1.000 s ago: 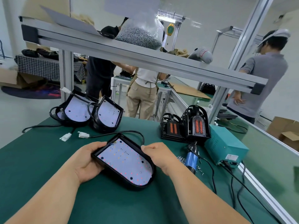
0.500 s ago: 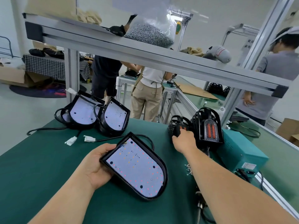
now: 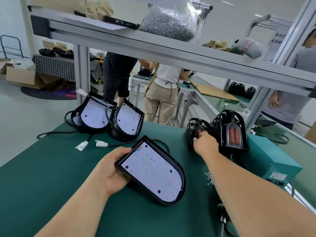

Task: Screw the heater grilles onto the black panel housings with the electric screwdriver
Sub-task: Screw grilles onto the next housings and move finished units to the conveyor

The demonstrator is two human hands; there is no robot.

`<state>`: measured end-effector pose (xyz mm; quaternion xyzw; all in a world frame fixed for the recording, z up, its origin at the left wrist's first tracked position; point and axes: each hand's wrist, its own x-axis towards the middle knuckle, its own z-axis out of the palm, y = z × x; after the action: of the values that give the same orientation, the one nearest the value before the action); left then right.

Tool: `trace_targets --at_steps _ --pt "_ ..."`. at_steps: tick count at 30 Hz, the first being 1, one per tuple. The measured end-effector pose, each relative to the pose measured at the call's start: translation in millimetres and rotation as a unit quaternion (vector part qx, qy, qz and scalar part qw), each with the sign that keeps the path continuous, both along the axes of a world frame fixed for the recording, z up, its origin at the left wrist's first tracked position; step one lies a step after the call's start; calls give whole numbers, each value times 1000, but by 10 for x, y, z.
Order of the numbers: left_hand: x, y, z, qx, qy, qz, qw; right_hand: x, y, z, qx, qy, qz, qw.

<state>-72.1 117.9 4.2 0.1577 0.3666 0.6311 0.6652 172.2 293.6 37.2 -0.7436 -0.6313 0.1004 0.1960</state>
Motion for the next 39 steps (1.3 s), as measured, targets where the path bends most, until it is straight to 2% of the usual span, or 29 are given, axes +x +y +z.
trace_targets --at_steps 9,14,26,31,35,39 --pt "53 23 15 0 -19 18 1000 -37 -118 -8 -28 -17 26 999" --pt "55 12 19 -3 -21 19 1000 -50 -217 -55 -39 -114 56 991" --pt "46 5 32 -16 -6 19 1000 -22 -308 -6 46 -208 166 963" --pt "60 2 33 -13 -13 24 1000 -51 -312 62 156 -256 211 930" --pt "100 5 46 0 -12 29 1000 -57 -317 127 224 -239 227 917" --pt "165 15 49 20 -23 42 999 -93 -376 185 240 -204 229 921"
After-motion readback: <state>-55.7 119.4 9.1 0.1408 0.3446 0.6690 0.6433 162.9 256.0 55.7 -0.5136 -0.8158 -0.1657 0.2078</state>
